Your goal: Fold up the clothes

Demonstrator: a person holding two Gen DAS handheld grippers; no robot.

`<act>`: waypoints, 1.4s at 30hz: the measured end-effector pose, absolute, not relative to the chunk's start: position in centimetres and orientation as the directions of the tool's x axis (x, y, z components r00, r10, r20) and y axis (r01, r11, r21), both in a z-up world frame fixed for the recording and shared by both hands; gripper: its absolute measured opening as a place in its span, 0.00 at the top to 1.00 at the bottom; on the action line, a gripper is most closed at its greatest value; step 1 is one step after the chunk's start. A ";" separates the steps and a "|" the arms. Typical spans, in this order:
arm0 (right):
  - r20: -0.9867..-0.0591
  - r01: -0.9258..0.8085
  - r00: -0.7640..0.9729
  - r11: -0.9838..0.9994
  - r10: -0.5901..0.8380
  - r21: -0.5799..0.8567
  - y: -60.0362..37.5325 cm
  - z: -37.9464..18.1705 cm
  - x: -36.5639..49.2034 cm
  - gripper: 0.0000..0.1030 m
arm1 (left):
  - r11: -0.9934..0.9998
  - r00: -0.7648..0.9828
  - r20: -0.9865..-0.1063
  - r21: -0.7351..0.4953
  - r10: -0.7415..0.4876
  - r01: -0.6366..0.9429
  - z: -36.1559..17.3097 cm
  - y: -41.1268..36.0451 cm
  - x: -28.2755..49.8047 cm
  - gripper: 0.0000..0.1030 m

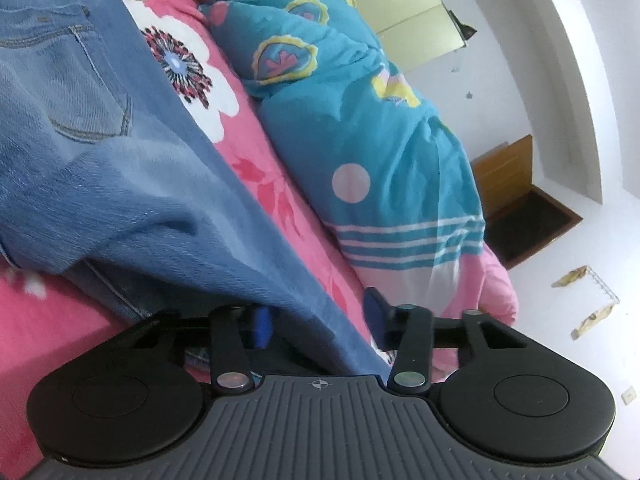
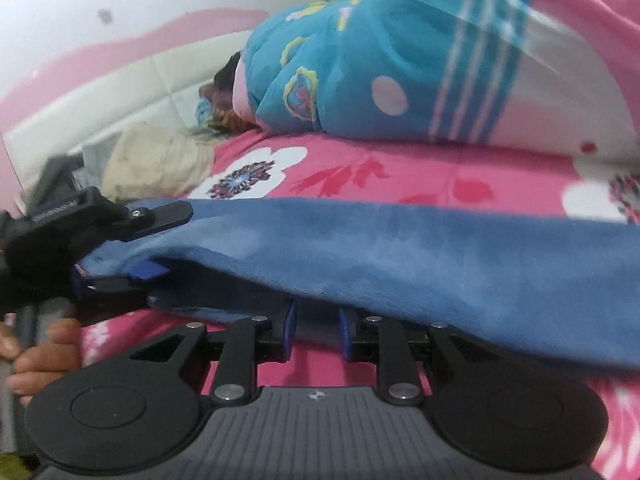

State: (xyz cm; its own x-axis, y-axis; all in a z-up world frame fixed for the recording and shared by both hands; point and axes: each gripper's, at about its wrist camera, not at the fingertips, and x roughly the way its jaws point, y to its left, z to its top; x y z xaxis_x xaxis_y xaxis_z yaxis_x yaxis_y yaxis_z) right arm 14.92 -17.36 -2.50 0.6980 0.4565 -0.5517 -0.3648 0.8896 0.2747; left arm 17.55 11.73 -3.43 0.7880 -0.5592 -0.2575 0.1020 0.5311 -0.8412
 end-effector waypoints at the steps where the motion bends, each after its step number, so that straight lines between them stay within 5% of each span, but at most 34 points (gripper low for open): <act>1: -0.559 -0.365 0.698 0.894 0.449 0.262 -16.8 -2.5 15.4 0.77 | 0.536 0.790 -0.257 -0.838 -0.556 0.105 -3.4 11.8 17.5 0.69; 15: -0.706 -0.320 0.587 0.914 0.398 0.249 -15.5 -3.7 15.2 0.79 | 0.541 0.796 -0.256 -0.834 -0.548 0.104 -3.4 11.9 17.4 0.76; 29: -0.668 -0.444 0.542 0.849 0.510 0.287 -10.8 -3.9 15.3 0.81 | 0.547 0.801 -0.258 -0.831 -0.541 0.101 -3.5 12.0 17.5 0.76; 35: -0.600 -0.399 0.623 0.864 0.502 0.308 -11.2 -2.1 16.7 0.82 | 0.568 0.809 -0.264 -0.816 -0.526 0.103 -3.5 11.7 17.4 0.76; 38: -0.662 -0.364 0.604 0.892 0.445 0.268 -11.9 -4.3 17.1 0.85 | 0.568 0.808 -0.268 -0.817 -0.525 0.098 -3.6 11.8 17.4 0.76; 42: -0.632 -0.350 0.622 0.886 0.463 0.305 -14.5 -3.2 15.4 0.85 | 0.552 0.807 -0.259 -0.828 -0.531 0.098 -3.6 12.0 17.4 0.76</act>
State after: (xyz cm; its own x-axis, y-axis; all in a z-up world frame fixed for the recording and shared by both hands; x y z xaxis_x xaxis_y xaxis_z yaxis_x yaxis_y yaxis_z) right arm 15.45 -14.55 -3.17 0.6216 0.4631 -0.6318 -0.3502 0.8857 0.3046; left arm 17.43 12.04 -3.62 0.8071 -0.5309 -0.2585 0.0978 0.5520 -0.8281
